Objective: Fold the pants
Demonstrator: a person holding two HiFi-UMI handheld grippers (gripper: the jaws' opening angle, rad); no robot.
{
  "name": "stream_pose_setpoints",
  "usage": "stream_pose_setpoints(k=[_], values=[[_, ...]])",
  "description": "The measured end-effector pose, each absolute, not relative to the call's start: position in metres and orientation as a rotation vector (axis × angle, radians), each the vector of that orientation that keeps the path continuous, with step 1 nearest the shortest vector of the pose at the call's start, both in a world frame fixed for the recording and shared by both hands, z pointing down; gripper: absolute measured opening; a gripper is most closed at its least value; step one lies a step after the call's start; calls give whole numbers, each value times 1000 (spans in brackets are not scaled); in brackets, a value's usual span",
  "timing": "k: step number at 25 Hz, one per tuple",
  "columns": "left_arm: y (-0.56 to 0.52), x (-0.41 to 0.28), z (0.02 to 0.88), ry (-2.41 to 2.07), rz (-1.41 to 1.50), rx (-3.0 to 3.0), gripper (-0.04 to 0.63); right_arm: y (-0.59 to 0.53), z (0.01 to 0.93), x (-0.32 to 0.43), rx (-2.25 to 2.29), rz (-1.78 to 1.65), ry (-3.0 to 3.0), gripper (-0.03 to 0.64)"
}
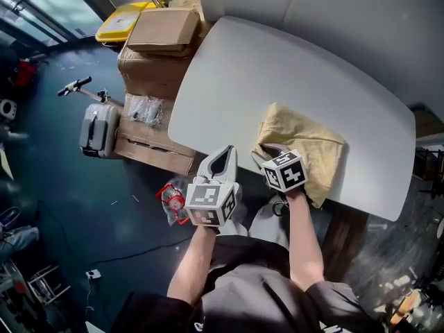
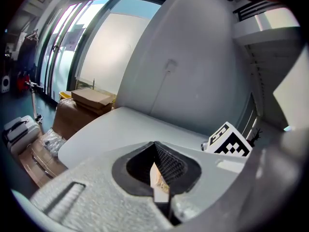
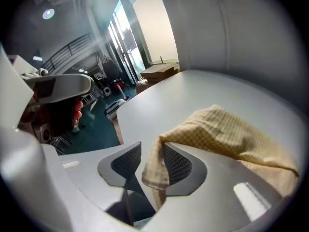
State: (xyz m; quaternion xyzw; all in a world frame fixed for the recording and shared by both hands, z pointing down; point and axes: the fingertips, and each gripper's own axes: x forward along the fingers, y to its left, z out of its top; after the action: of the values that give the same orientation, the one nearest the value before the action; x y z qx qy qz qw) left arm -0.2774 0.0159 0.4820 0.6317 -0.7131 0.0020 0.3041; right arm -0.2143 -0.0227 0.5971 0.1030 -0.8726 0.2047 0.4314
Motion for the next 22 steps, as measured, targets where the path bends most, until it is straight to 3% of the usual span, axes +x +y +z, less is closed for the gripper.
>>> stream_pose_setpoints(k=[2,7,17,22], values=[[19,-281,491,-1878,4,1656,5,-15,604,-219,235,566,-2181,175],[3,-273,496,-1824,7,1703,5,-22,588,-225,237,687,-2276,152],[-68,-218,430,-1752,27,1997,5,-108,465,-167,642,596,-2561,7],[-102,-180,379,-1712,-29,2133,5,-143,389,-109,888,406,-2653,3]])
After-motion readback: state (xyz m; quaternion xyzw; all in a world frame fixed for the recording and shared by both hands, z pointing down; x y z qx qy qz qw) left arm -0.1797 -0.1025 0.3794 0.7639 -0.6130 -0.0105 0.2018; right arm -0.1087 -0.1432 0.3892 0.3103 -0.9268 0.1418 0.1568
